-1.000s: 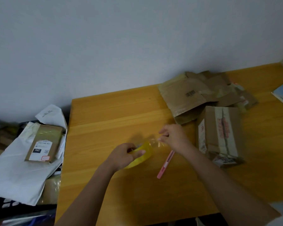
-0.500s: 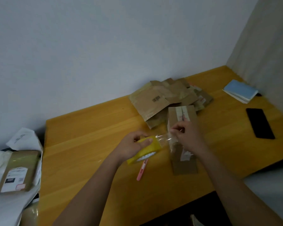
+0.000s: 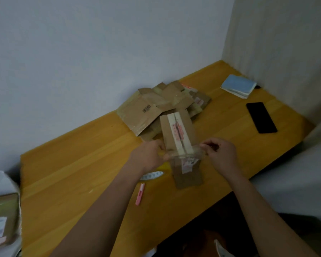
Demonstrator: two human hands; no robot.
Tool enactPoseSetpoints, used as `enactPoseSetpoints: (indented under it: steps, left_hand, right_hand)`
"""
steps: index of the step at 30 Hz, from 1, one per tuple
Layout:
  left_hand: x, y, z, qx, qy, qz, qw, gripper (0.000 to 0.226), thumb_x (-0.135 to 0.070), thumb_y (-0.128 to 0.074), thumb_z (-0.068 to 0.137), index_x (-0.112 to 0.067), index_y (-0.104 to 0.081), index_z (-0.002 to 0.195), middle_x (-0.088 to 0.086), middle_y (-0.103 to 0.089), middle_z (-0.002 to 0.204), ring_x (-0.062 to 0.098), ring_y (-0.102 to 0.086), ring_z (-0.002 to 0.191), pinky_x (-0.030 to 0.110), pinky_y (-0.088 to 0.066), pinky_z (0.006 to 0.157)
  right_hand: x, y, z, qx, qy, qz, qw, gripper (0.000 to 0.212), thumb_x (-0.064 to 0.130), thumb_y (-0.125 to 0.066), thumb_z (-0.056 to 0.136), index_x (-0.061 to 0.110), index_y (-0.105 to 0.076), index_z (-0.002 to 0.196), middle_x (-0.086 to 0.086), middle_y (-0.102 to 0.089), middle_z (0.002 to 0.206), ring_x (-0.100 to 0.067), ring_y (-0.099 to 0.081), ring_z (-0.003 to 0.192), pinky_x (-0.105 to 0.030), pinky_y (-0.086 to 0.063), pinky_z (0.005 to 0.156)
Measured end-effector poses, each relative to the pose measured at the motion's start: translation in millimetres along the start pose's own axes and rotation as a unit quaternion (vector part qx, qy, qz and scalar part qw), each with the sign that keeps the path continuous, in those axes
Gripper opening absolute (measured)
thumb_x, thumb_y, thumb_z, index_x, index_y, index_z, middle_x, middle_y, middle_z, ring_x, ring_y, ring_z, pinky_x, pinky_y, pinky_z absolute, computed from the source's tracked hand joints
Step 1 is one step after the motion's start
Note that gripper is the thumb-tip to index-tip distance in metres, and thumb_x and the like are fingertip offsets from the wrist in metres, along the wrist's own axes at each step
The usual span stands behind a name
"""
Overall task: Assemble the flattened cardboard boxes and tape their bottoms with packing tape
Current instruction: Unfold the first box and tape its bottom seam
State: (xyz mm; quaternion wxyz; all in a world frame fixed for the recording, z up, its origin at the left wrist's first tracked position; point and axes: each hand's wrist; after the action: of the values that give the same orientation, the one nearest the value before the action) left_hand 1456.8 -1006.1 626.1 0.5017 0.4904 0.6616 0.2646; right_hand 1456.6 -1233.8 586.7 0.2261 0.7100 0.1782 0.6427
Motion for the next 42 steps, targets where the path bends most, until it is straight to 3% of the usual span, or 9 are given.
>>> enactPoseSetpoints:
  steps: [4, 7, 10, 12, 15, 18, 21, 29, 42]
  left_hand:
    - [-13.7, 4.1, 1.3, -0.010, 0.000, 0.037, 0.999, 0.024, -0.041, -0.061, 0.090, -0.020, -0.067, 0.101, -0.002, -0.064, 0.098, 0.017, -0.059, 0.085, 0.035, -0.051, 0.070]
    - [-26.2, 3.8, 3.6, -0.020, 0.047, 0.133, 0.990, 0.036, -0.055, -0.057, 0.089, -0.020, -0.061, 0.085, 0.000, -0.060, 0.085, 0.021, -0.061, 0.081, 0.034, -0.052, 0.067]
    - [-27.4, 4.6, 2.5, -0.030, 0.053, 0.090, 0.994, 0.047, -0.058, -0.057, 0.088, -0.016, -0.055, 0.069, -0.001, -0.052, 0.067, 0.018, -0.055, 0.064, 0.031, -0.044, 0.056]
    - [-24.7, 8.1, -4.3, -0.004, 0.030, 0.009, 1.000, 0.036, -0.048, -0.061, 0.089, -0.014, -0.065, 0.082, 0.004, -0.056, 0.070, 0.016, -0.049, 0.063, 0.035, -0.042, 0.056]
    - [-19.0, 11.5, -14.2, 0.033, 0.024, -0.099, 0.994, 0.025, -0.037, -0.065, 0.089, -0.016, -0.069, 0.103, 0.005, -0.068, 0.094, 0.018, -0.059, 0.083, 0.039, -0.050, 0.076]
    - [-17.7, 10.4, -16.7, 0.030, 0.021, -0.088, 0.995, 0.027, -0.036, -0.063, 0.091, -0.017, -0.069, 0.109, -0.010, -0.064, 0.094, 0.012, -0.058, 0.091, 0.032, -0.045, 0.074]
    - [-21.8, 12.3, -13.5, 0.012, 0.050, -0.039, 0.998, 0.037, -0.045, -0.063, 0.090, -0.023, -0.064, 0.120, -0.005, -0.061, 0.119, 0.014, -0.055, 0.108, 0.027, -0.043, 0.081]
    - [-25.7, 13.9, -11.4, 0.023, 0.107, 0.040, 0.993, 0.049, -0.066, -0.058, 0.083, -0.030, -0.068, 0.114, -0.003, -0.066, 0.116, 0.017, -0.060, 0.104, 0.036, -0.052, 0.084]
    - [-13.2, 11.7, -0.6, 0.051, 0.140, 0.039, 0.988, 0.053, -0.063, -0.060, 0.083, -0.024, -0.068, 0.118, 0.000, -0.062, 0.126, 0.020, -0.056, 0.115, 0.041, -0.050, 0.092]
  right_hand:
    - [-9.6, -0.5, -0.9, -0.023, -0.005, 0.009, 1.000, 0.011, 0.019, -0.068, 0.090, 0.027, -0.068, 0.083, 0.008, -0.064, 0.086, 0.000, -0.058, 0.079, -0.007, -0.040, 0.060]
    - [-11.8, -3.9, -1.2, -0.046, -0.001, 0.011, 0.999, 0.015, 0.015, -0.069, 0.089, 0.027, -0.066, 0.082, 0.007, -0.063, 0.086, 0.002, -0.056, 0.078, -0.005, -0.039, 0.060]
    - [-11.0, -2.3, 0.3, -0.054, -0.007, 0.030, 0.998, 0.014, 0.013, -0.068, 0.089, 0.025, -0.065, 0.082, 0.008, -0.061, 0.085, -0.001, -0.056, 0.080, -0.008, -0.040, 0.063]
    - [-12.5, 0.6, 3.2, -0.044, -0.017, 0.041, 0.998, 0.014, 0.012, -0.067, 0.090, 0.023, -0.066, 0.081, 0.009, -0.063, 0.085, -0.003, -0.058, 0.081, -0.012, -0.043, 0.064]
    - [-16.0, 5.4, 8.7, -0.036, -0.026, 0.047, 0.998, 0.013, 0.012, -0.067, 0.090, 0.021, -0.067, 0.082, 0.004, -0.066, 0.088, -0.007, -0.061, 0.083, -0.011, -0.044, 0.062]
    - [-15.9, 7.0, 9.1, -0.022, -0.021, 0.053, 0.998, 0.013, 0.010, -0.067, 0.089, 0.021, -0.068, 0.082, 0.005, -0.066, 0.087, -0.001, -0.059, 0.080, -0.005, -0.044, 0.060]
    - [-15.0, 5.8, 8.1, -0.030, -0.017, 0.054, 0.998, 0.017, 0.008, -0.067, 0.089, 0.023, -0.067, 0.081, 0.009, -0.064, 0.084, 0.001, -0.058, 0.079, -0.003, -0.043, 0.061]
    - [-13.4, 19.6, 13.1, -0.037, -0.013, 0.057, 0.998, 0.019, 0.011, -0.067, 0.089, 0.026, -0.065, 0.079, 0.014, -0.062, 0.082, 0.001, -0.058, 0.077, -0.004, -0.044, 0.059]
    - [-17.7, 4.2, 19.1, -0.014, -0.041, 0.077, 0.996, 0.016, 0.012, -0.068, 0.089, 0.027, -0.068, 0.082, 0.006, -0.068, 0.087, -0.012, -0.065, 0.086, -0.028, -0.057, 0.074]
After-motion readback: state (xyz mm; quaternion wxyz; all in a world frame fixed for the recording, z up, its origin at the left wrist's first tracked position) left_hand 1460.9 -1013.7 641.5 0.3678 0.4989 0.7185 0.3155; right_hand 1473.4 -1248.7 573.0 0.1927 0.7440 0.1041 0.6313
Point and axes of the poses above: each hand's wrist, its own z-axis towards the middle knuckle, its own y-axis out of the back of the hand, x = y × z
